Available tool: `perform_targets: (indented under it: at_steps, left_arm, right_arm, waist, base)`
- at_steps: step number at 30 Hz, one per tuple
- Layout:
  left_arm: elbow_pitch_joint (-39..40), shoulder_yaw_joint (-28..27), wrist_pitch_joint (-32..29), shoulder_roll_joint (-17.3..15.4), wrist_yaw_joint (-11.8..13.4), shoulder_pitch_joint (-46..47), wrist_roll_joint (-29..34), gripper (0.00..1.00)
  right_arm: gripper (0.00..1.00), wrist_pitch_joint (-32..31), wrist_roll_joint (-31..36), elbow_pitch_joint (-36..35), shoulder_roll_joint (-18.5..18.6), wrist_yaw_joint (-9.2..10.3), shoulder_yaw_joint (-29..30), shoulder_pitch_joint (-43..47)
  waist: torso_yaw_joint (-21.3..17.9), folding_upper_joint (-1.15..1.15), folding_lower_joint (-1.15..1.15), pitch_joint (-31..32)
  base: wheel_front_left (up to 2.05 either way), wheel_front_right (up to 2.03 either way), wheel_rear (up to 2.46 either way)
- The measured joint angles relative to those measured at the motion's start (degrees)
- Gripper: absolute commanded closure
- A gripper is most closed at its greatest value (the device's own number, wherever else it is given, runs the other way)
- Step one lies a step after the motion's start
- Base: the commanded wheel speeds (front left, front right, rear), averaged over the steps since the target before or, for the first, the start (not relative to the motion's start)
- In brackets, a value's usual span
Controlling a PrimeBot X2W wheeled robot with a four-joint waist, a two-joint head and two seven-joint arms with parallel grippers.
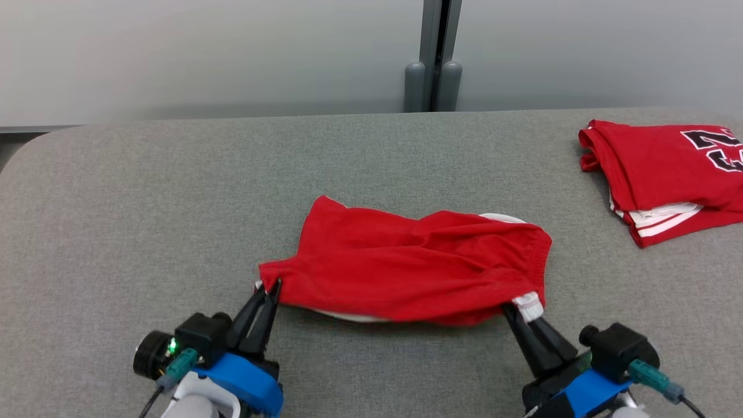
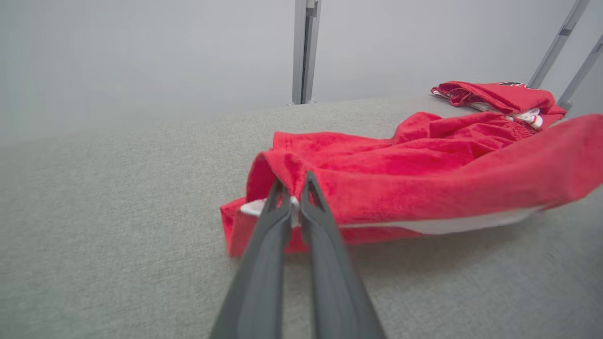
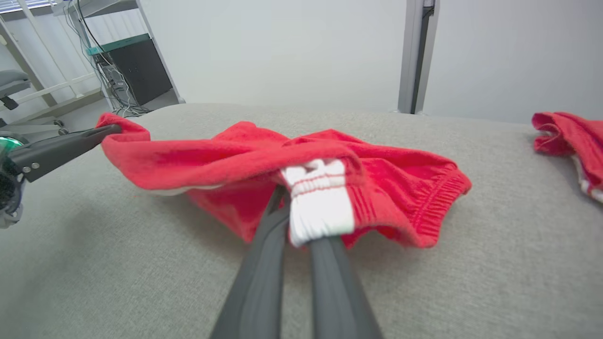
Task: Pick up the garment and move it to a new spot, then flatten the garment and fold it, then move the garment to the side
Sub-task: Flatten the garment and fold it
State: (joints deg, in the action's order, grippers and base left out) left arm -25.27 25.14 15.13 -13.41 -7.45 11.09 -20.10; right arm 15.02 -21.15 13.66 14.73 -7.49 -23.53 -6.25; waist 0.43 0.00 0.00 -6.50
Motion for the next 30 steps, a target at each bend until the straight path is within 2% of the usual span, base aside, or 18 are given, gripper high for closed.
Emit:
perform_targets:
  at_steps: [7, 12, 19, 22, 30]
  left_arm:
    - [3.47, -0.74, -0.05, -2.26, 0.00, 9.98, -0.79, 1.00]
    - [3.54, -0.36, -2.45, -4.49, 0.00, 25.94, -2.55, 1.00]
    - [-1.13, -0.20, -4.39, -6.62, 0.00, 45.30, -5.16, 1.00]
    - [-4.41, -0.53, -4.64, -6.89, 0.00, 52.20, -8.90, 1.00]
    - [-11.03, 1.10, -3.27, -8.11, 0.00, 65.44, -11.89, 1.00]
  right_arm:
    - [1.00, 0.01, 2.31, -3.35, 2.89, 0.00, 0.07, -9.92]
    - [1.00, 0.00, 2.92, -1.56, 4.31, 0.00, -2.27, -26.18]
    - [1.00, -0.40, -1.72, 6.53, 4.21, 0.00, -5.99, -48.59]
    - [1.00, -0.60, -3.15, 11.03, 3.20, -0.01, -8.02, -57.26]
    - [1.00, -0.22, -5.88, 22.38, 1.87, 0.00, -10.94, -73.86]
  waist:
    - [-1.35, 0.00, 0.00, -3.58]
    - [-3.31, 0.00, 0.01, -9.77]
    - [-4.72, 0.00, 0.03, -17.28]
    - [-5.23, 0.00, 0.03, -19.45]
    - [-6.22, 0.00, 0.02, -20.20]
  base:
    - [0.00, 0.00, 0.00]
    - [0.00, 0.00, 0.00]
    - [0.00, 0.00, 0.00]
    - [0.00, 0.00, 0.00]
    - [0.00, 0.00, 0.00]
